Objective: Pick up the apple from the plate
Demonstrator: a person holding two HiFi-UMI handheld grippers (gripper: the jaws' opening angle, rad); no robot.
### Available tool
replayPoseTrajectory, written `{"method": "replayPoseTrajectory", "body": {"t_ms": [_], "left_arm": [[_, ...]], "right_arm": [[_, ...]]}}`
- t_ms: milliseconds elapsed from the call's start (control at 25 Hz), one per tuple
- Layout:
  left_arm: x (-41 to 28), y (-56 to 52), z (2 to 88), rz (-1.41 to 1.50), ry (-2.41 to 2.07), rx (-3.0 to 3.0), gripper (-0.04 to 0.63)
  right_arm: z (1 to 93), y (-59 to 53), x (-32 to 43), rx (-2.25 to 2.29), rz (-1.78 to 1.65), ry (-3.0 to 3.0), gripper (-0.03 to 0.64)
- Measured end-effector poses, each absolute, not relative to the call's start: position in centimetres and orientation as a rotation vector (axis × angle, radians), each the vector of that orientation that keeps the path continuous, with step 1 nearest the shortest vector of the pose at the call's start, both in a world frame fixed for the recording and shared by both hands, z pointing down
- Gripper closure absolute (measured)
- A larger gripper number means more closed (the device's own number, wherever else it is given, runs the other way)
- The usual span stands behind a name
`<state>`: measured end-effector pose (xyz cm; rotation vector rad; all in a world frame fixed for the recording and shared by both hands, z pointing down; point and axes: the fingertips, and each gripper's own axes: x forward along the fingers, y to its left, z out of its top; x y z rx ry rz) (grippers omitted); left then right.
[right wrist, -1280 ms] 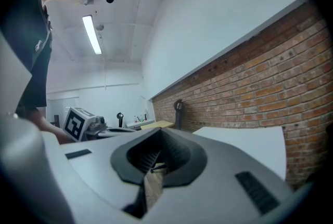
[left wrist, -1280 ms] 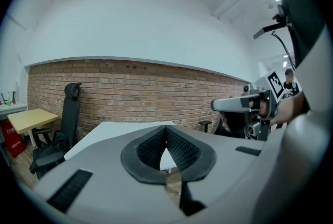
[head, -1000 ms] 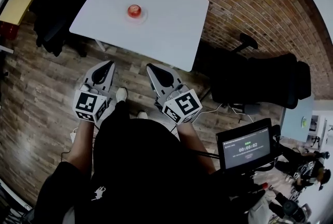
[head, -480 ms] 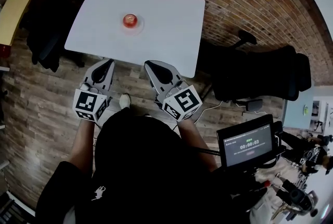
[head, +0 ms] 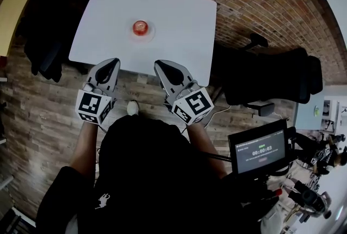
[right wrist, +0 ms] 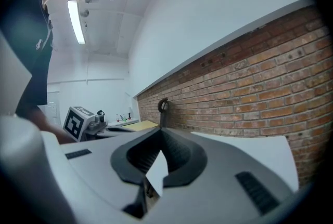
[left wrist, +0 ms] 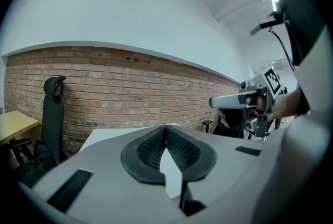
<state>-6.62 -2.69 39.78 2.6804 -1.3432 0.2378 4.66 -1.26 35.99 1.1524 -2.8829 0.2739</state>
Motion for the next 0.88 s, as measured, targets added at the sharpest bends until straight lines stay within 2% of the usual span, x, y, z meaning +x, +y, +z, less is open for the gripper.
{"method": "replayPoseTrajectory", "body": {"t_ms": [280,880], "left_arm": [[-10.6,-4.4,42.3,0.229,-1.332,2.709,0.591],[-13.4,-5.7,42.7,0.219,-1.249,2.659,0.589]], "right_arm": [[38.0,-2.6,1.3,1.196,0.251,-2.831,0.614],[36.6,-4.1,0.6,1.250,0.264,-2.719,0.614]]}}
